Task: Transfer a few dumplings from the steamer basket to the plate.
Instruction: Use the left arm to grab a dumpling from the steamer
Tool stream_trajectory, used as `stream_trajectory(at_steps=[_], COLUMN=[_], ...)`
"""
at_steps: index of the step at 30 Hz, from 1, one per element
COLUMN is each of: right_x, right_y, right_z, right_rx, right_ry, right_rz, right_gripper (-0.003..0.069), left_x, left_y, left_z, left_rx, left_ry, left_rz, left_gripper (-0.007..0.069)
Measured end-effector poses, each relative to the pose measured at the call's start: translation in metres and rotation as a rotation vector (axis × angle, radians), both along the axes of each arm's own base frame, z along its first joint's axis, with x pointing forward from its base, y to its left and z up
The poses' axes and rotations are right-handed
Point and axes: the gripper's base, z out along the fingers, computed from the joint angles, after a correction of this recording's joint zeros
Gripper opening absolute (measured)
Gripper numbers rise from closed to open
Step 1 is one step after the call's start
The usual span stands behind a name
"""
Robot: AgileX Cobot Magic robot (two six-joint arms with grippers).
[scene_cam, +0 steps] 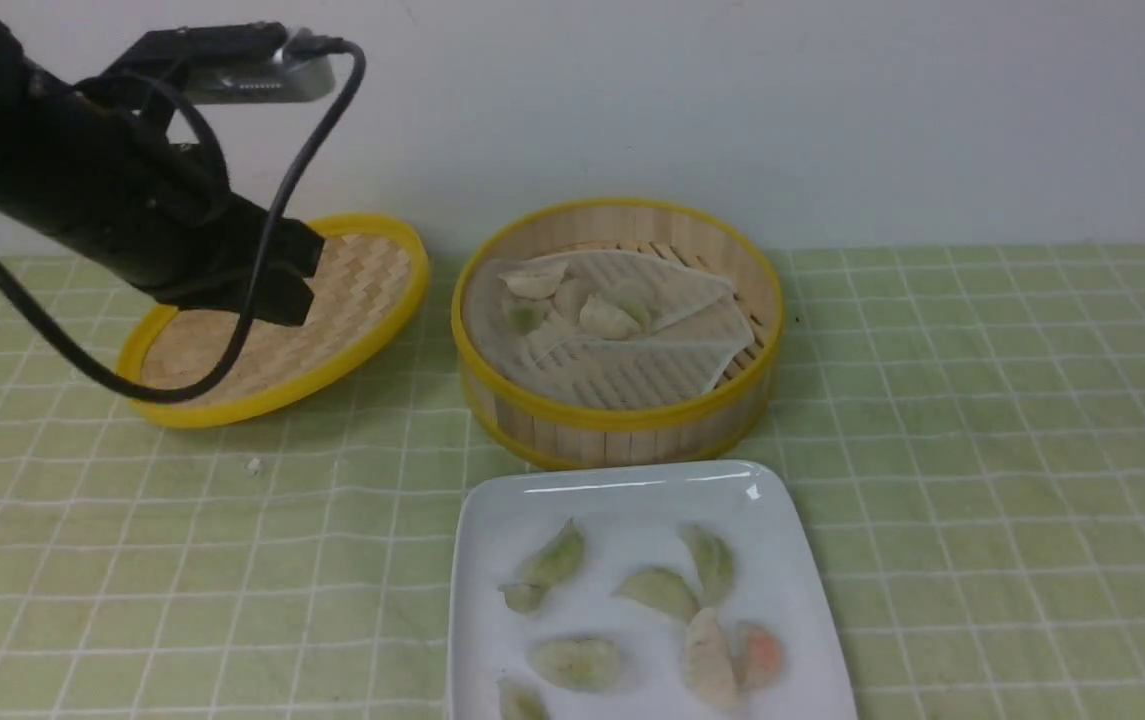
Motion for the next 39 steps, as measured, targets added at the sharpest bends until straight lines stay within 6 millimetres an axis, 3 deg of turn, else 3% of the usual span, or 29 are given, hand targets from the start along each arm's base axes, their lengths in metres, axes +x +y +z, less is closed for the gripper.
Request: stream_trajectory(at_steps=[8, 9, 17, 22, 25, 29, 32, 36, 39], right_x=[0.000, 0.000, 0.000, -0.001, -0.001, -0.001, -0.001, -0.001, -0.001], right_y=[0.000, 0.000, 0.002, 0.003, 0.003, 0.003, 0.003, 0.003, 0.003], right_z=[0.000, 0.000, 0.001, 0.001, 0.001, 0.001, 0.001, 0.001, 0.001], right_rx=[0.007, 0.007, 0.032, 0.036, 0.036, 0.036, 0.036, 0.036, 0.036], right_ry=[0.000, 0.000, 0.001, 0.007, 0.008, 0.008, 0.008, 0.008, 0.008], right_rz=[0.002, 0.002, 0.009, 0.013, 0.014, 0.014, 0.014, 0.014, 0.014], right_gripper=[-0.0014, -0.0014, -0.0014, -0.0014, -0.0014, -0.0014, -0.0014, -0.0014, -0.0014], left_x=[0.054, 0.055, 0.114, 0.133, 0.142, 0.149, 0.152, 0.153, 0.153], left_y=[-0.057, -0.057, -0.100, -0.111, -0.114, -0.114, -0.117, -0.120, -0.121], left_z=[-0.008, -0.011, -0.058, -0.095, -0.124, -0.149, -0.161, -0.169, -0.170], left_rx=[0.116, 0.120, 0.226, 0.266, 0.311, 0.345, 0.347, 0.346, 0.347], left_ry=[-0.105, -0.099, -0.195, -0.243, -0.241, -0.241, -0.250, -0.250, -0.246], left_rz=[-0.149, -0.149, -0.215, -0.221, -0.232, -0.241, -0.242, -0.246, -0.248], left_gripper=[-0.0006, -0.0006, 0.0018, 0.0134, 0.0285, 0.0412, 0.0458, 0.0418, 0.0279])
